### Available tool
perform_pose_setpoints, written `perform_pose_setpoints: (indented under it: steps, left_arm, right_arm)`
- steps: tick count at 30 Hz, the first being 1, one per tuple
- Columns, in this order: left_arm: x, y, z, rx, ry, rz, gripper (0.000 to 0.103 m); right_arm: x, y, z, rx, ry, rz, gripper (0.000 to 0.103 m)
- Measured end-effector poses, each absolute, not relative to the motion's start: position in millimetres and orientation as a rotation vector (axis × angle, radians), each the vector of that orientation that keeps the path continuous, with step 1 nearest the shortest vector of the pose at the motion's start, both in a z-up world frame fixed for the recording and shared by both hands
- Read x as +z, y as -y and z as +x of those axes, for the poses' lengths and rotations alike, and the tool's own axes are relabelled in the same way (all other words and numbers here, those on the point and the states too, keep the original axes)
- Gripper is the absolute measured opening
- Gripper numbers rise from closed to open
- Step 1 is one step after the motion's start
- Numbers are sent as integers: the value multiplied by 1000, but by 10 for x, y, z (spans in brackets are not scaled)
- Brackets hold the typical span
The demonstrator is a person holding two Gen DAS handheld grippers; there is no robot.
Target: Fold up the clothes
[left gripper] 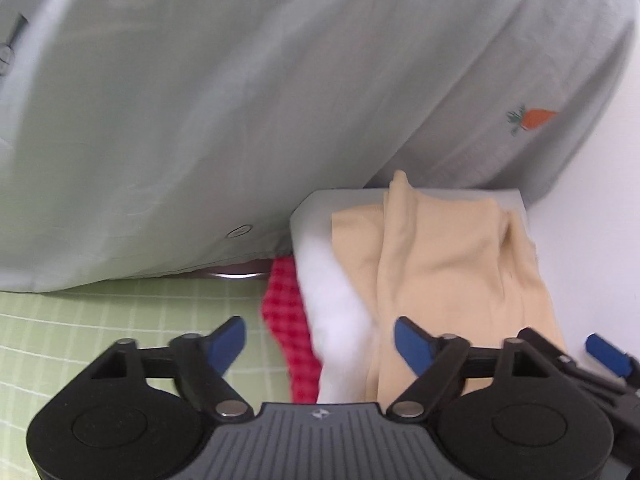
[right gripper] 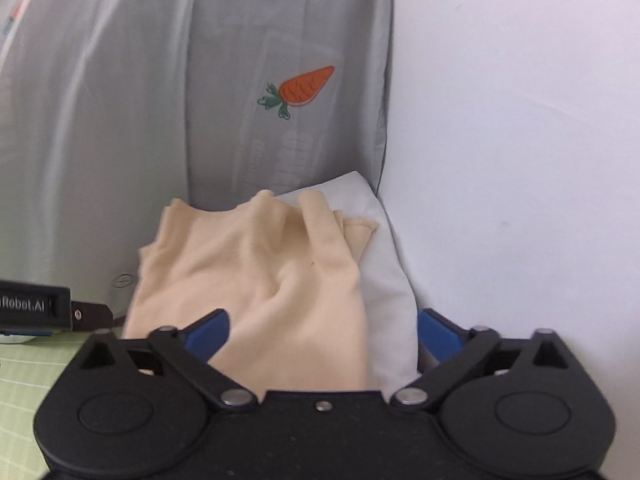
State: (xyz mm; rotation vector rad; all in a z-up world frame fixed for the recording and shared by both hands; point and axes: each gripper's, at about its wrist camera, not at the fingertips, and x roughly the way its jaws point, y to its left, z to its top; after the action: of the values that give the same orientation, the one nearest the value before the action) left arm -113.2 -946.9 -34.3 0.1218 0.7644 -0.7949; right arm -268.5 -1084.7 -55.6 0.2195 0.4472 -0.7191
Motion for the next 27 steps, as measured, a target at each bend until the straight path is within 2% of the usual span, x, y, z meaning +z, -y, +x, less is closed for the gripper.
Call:
perform_pose_setpoints:
  steps: [5, 9, 16, 27]
  left_arm:
    - [-165, 8937, -1591, -807, -730, 169, 103]
    - [-62, 8521, -1914, -834, -742, 158, 103]
    - [-101, 7965, -2479, -865, -745, 238, 103]
    - [-136, 7431, -2772, -909, -752, 289, 103]
  right_arm:
    - [-415, 10391, -3170, -728, -475, 243, 103]
    - [-347, 10004, -3590, -725, -502, 342, 103]
    - [-394, 9385, -4070, -742, -577, 341, 103]
    - [-436, 8893, -4434, -752, -601, 344, 103]
